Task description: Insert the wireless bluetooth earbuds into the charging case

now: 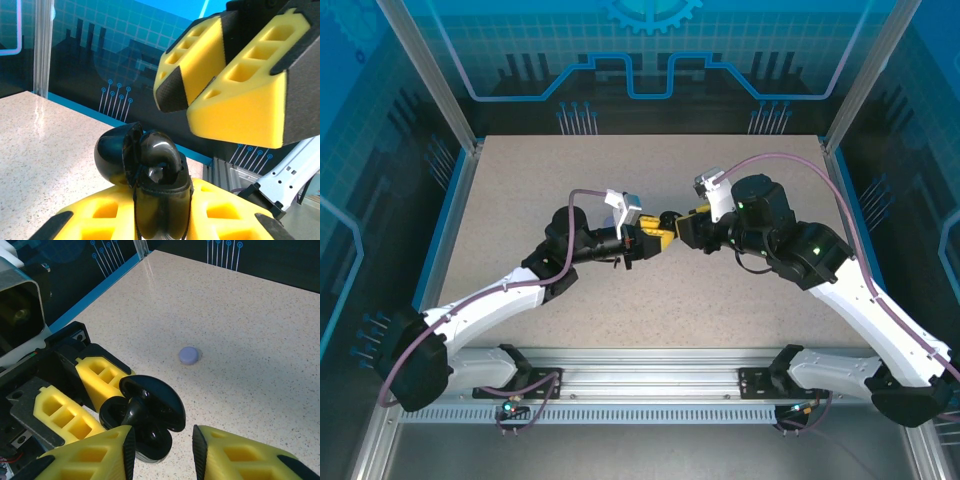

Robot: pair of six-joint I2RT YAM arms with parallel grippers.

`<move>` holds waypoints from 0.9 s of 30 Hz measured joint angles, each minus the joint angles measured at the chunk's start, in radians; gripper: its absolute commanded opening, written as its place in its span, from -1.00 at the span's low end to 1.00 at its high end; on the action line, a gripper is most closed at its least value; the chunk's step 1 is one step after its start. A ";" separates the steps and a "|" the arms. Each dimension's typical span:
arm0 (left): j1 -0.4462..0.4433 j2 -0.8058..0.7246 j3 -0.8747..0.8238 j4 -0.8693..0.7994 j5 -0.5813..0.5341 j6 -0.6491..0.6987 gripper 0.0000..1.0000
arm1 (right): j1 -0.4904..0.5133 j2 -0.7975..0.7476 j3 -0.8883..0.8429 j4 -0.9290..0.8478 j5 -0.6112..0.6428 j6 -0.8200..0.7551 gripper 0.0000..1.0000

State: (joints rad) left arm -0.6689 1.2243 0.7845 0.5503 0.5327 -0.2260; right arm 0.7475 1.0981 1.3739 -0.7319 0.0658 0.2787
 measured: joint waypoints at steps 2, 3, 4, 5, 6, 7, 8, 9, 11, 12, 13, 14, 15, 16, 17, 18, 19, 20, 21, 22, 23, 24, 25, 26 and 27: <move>0.000 0.000 0.000 0.005 0.012 0.000 -0.96 | 0.000 0.005 0.000 0.000 0.000 0.000 -0.24; 0.000 0.000 0.000 0.007 0.019 0.000 -0.96 | 0.000 0.008 0.000 0.000 0.000 0.000 -0.24; 0.000 0.000 0.000 0.009 0.024 0.000 -0.96 | 0.000 0.011 0.000 0.000 0.001 0.000 -0.24; 0.000 0.000 0.000 0.010 0.031 0.000 -0.96 | 0.000 0.014 0.000 -0.001 0.001 0.000 -0.24; 0.000 0.000 0.000 0.011 0.039 -0.001 -0.96 | 0.000 0.017 0.000 -0.001 0.001 0.000 -0.24; 0.000 0.000 0.000 0.013 0.043 0.000 -0.96 | 0.000 0.019 0.000 -0.001 0.001 -0.001 -0.24; 0.000 0.000 0.000 0.015 0.049 0.000 -0.96 | 0.000 0.021 0.000 -0.001 0.000 -0.003 -0.23; 0.000 0.000 0.000 0.016 0.055 -0.001 -0.96 | 0.000 0.021 0.000 -0.001 0.000 -0.004 -0.23; 0.000 0.000 0.000 0.016 0.066 -0.001 -0.96 | 0.000 0.022 0.000 -0.001 -0.005 -0.009 -0.21; 0.000 0.000 0.000 0.016 0.070 -0.001 -0.96 | 0.000 0.022 0.000 -0.001 -0.011 -0.011 -0.21; 0.000 0.000 0.000 0.016 0.073 -0.001 -0.96 | 0.000 0.023 0.000 -0.001 -0.018 -0.012 -0.21; 0.000 0.000 0.000 0.016 0.075 -0.001 -0.96 | 0.000 0.024 0.000 -0.001 -0.023 -0.014 -0.20; 0.000 0.000 0.000 0.016 0.076 0.000 -0.96 | 0.000 0.024 0.000 -0.001 -0.026 -0.016 -0.20; 0.000 0.000 0.000 0.016 0.076 0.000 -0.96 | 0.000 0.026 0.000 -0.002 -0.027 -0.017 -0.20; 0.000 0.000 0.000 0.016 0.076 0.000 -0.97 | 0.000 0.026 0.000 -0.002 -0.026 -0.018 -0.18; 0.000 0.000 0.000 0.016 0.075 0.000 -0.96 | 0.000 0.026 0.000 -0.002 -0.024 -0.019 -0.13; 0.000 0.000 0.000 0.016 0.075 0.000 -0.96 | 0.000 0.026 0.000 -0.003 -0.021 -0.018 -0.11; 0.000 0.000 0.000 0.015 0.074 0.000 -0.96 | 0.000 0.026 0.000 -0.005 -0.016 -0.018 -0.10; 0.000 0.000 0.000 0.015 0.073 0.000 -0.96 | 0.000 0.025 0.000 -0.005 -0.011 -0.018 -0.09; 0.000 0.000 0.000 0.014 0.069 0.000 -0.96 | 0.000 0.022 -0.001 -0.004 -0.001 -0.018 -0.08; 0.000 0.000 0.000 0.013 0.063 0.001 -0.96 | 0.000 0.016 -0.004 -0.002 0.009 -0.018 -0.08; 0.000 0.000 0.000 0.010 0.055 0.001 -0.96 | 0.000 0.006 -0.011 0.000 0.021 -0.017 -0.07; 0.000 0.000 0.000 0.004 0.042 0.002 -0.96 | 0.000 -0.006 -0.019 0.001 0.034 -0.014 -0.06; 0.000 0.000 0.000 -0.004 0.028 0.002 -0.95 | -0.001 -0.021 -0.027 0.001 0.048 -0.012 -0.06; 0.000 0.000 0.000 -0.014 0.010 0.005 -0.95 | -0.002 -0.039 -0.037 0.002 0.066 -0.008 -0.06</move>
State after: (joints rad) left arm -0.6689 1.2243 0.7849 0.5365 0.5430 -0.2207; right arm 0.7452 1.0592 1.3365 -0.7303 0.1314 0.2703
